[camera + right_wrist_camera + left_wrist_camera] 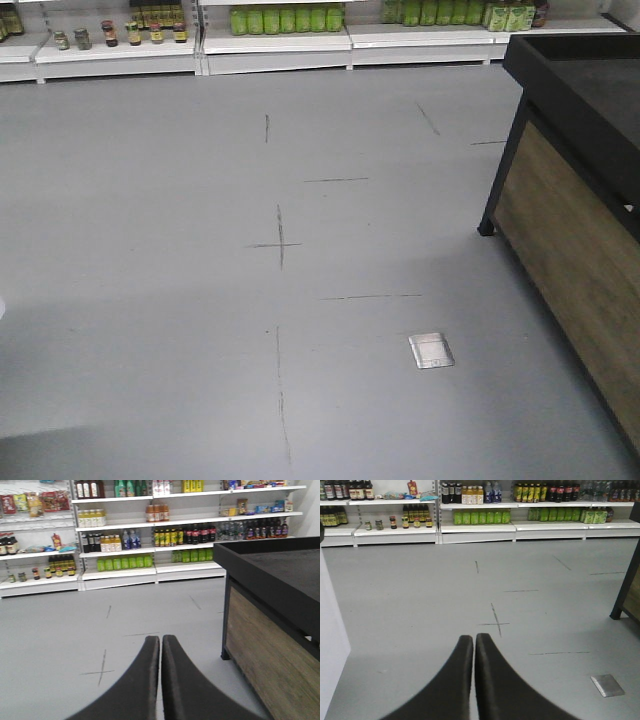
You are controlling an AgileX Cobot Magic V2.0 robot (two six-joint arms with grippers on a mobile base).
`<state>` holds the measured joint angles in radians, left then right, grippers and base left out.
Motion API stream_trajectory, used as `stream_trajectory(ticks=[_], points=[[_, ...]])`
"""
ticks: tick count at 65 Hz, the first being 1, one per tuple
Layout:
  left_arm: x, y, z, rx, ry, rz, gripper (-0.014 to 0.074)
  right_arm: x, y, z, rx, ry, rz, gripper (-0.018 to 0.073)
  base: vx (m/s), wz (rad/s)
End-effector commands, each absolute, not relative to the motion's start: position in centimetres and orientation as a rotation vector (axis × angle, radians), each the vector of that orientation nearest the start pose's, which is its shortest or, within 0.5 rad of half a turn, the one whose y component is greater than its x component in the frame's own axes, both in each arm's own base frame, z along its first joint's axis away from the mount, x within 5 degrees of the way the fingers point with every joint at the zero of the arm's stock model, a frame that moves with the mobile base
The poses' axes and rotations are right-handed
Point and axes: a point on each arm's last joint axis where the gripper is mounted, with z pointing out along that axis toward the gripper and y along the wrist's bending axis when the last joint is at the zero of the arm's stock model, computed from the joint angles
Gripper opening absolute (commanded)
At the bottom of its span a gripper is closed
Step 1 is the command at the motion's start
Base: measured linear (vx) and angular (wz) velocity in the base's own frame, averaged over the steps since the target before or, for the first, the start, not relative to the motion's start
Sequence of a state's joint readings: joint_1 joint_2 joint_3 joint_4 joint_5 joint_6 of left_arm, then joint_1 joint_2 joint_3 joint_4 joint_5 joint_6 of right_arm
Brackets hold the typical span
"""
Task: Pick three apples into basket with both arms
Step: 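Drive the base forward toward the black fruit display tables, then drive up to the table holding the light-blue basket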
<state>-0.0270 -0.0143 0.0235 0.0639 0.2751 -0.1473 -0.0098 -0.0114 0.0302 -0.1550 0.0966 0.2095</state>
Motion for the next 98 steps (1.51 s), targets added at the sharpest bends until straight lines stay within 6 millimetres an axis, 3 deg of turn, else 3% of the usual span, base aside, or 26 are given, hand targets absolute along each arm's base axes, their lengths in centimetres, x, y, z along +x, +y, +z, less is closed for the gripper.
stream_trajectory(ticks=[1,47,98], points=[[5.61,-0.08,18.15,-0.064,1.711,-0.088,-0.0006,5.73,-0.12,19.78,0.043,1.533,0.014,-0.0003,0.23,-0.26],[5.61,-0.08,18.15,-0.064,1.711,-0.088,-0.0006,5.73,-0.12,19.78,0.043,1.533,0.014,-0.0003,0.22,-0.23],[5.61,-0.08,18.15,-0.064,1.711,-0.088,-0.0006,5.73,-0.12,19.78,0.043,1.533,0.014,-0.0003,0.12,-0.44]])
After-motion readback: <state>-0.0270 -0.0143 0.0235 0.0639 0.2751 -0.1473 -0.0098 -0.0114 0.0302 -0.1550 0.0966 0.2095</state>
